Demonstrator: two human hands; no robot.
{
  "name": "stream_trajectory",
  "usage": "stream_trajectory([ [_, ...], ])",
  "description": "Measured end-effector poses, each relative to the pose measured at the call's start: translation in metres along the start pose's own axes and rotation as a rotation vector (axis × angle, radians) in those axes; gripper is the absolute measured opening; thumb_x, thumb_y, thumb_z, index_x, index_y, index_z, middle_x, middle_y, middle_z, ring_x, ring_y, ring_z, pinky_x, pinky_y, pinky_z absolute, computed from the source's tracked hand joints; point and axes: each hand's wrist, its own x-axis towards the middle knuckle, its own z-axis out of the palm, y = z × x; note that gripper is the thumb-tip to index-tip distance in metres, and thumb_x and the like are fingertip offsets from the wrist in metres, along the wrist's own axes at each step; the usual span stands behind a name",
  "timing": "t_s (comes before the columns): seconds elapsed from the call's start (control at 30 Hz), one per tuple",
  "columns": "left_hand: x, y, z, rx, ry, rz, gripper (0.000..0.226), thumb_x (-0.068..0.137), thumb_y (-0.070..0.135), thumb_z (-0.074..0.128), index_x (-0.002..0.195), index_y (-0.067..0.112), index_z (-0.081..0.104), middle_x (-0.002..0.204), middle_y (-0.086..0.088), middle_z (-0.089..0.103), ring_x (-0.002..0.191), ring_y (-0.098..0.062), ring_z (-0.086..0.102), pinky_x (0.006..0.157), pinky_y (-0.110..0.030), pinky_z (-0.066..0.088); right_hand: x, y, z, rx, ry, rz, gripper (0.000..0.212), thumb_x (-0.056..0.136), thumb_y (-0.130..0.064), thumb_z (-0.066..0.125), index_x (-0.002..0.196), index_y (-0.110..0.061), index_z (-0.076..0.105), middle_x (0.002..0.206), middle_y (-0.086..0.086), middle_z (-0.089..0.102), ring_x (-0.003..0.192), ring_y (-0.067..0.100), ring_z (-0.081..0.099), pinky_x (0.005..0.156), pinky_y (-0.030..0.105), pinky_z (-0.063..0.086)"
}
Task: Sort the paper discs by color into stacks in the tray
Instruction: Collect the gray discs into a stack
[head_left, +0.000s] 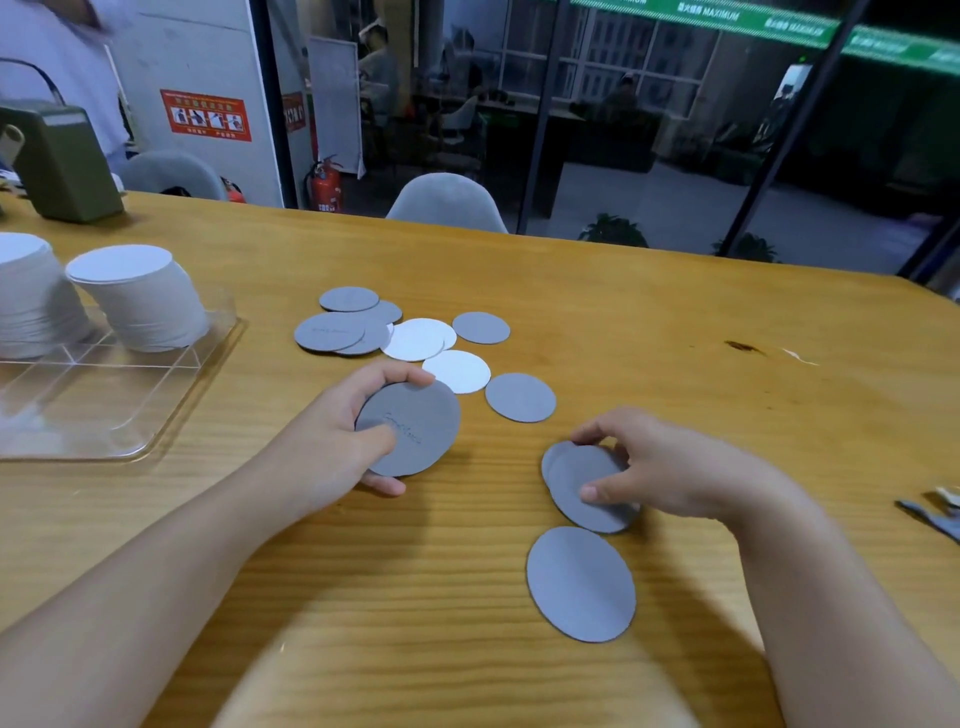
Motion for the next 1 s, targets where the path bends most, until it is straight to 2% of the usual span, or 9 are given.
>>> stream_trajectory([
  [0.17,0.0,0.0,0.001,0.011,0.012,0.001,0.063,0.084,-0.014,0.039,0.098,0.043,0.063,0.117,0.017,0.05,0.102,-0.017,0.052,0.06,-0.034,0.058,-0.001,-0.002,0.001,-0.103,0.015,0.015,0.056,0.083,-0.037,0.067,0.133,-0.029,0.043,0.124,-0.005,0.04,0.115,0.012,0.038,0.092,0.025,0.033],
  [0.27,-0.001,0.0,0.001,0.026,0.021,0.005,0.062,0.083,-0.014,0.038,0.1,0.041,0.062,0.119,0.015,0.05,0.103,-0.018,0.052,0.06,-0.034,0.059,0.0,-0.002,0.003,-0.063,0.033,0.013,0.041,0.082,-0.035,0.069,0.118,-0.028,0.05,0.113,-0.005,0.038,0.105,0.011,0.038,0.087,0.024,0.033],
  [0.37,-0.002,0.001,0.001,0.036,0.028,0.005,0.061,0.084,-0.014,0.038,0.101,0.04,0.062,0.12,0.014,0.049,0.103,-0.018,0.051,0.061,-0.034,0.059,0.0,-0.002,0.006,-0.047,0.075,-0.047,0.031,0.086,-0.032,0.065,0.11,-0.03,0.045,0.112,-0.005,0.037,0.106,0.011,0.036,0.083,0.024,0.03],
  [0.5,-0.002,0.002,0.003,0.049,0.028,0.017,0.06,0.084,-0.014,0.038,0.103,0.038,0.061,0.117,0.016,0.05,0.101,-0.015,0.051,0.06,-0.032,0.059,-0.008,-0.005,0.008,0.116,0.135,-0.136,0.02,0.095,-0.021,0.051,0.111,-0.03,0.042,0.089,-0.011,0.048,0.076,0.002,0.045,0.063,0.013,0.036],
  [0.57,-0.003,0.002,0.004,0.046,0.03,0.024,0.06,0.083,-0.015,0.038,0.104,0.037,0.061,0.114,0.017,0.05,0.1,-0.015,0.051,0.059,-0.031,0.059,-0.014,-0.007,0.006,0.217,0.189,-0.167,0.016,0.096,-0.017,0.049,0.107,-0.028,0.046,0.082,-0.009,0.049,0.069,0.003,0.044,0.062,0.011,0.037],
  [0.63,-0.004,0.003,0.004,0.054,0.033,0.026,0.06,0.083,-0.015,0.037,0.104,0.036,0.061,0.113,0.019,0.049,0.1,-0.015,0.05,0.059,-0.029,0.058,-0.021,-0.007,0.004,0.321,0.172,-0.189,0.017,0.095,-0.015,0.05,0.106,-0.029,0.049,0.086,-0.008,0.054,0.075,0.004,0.05,0.07,0.014,0.041],
  [0.73,-0.005,0.004,0.005,0.07,0.028,0.032,0.059,0.083,-0.014,0.038,0.105,0.036,0.06,0.114,0.018,0.048,0.1,-0.014,0.05,0.059,-0.028,0.058,-0.033,-0.006,0.006,0.359,0.017,-0.21,0.022,0.094,-0.015,0.052,0.106,-0.033,0.052,0.097,-0.011,0.06,0.09,0.006,0.057,0.081,0.027,0.047],
  [0.87,-0.007,0.005,0.007,0.08,0.016,0.035,0.058,0.083,-0.013,0.038,0.105,0.037,0.06,0.113,0.017,0.048,0.098,-0.014,0.051,0.059,-0.028,0.058,-0.047,-0.005,0.015,0.131,-0.066,-0.164,0.025,0.092,-0.024,0.054,0.111,-0.04,0.05,0.108,-0.026,0.051,0.095,-0.007,0.05,0.081,0.013,0.042],
  [1.0,-0.008,0.006,0.008,0.078,0.019,0.038,0.058,0.084,-0.013,0.038,0.104,0.037,0.06,0.111,0.018,0.047,0.097,-0.015,0.051,0.058,-0.027,0.058,-0.053,-0.007,0.019,0.01,-0.09,-0.142,0.043,0.085,-0.035,0.063,0.124,-0.04,0.044,0.119,-0.025,0.044,0.105,-0.009,0.043,0.08,0.008,0.036],
])
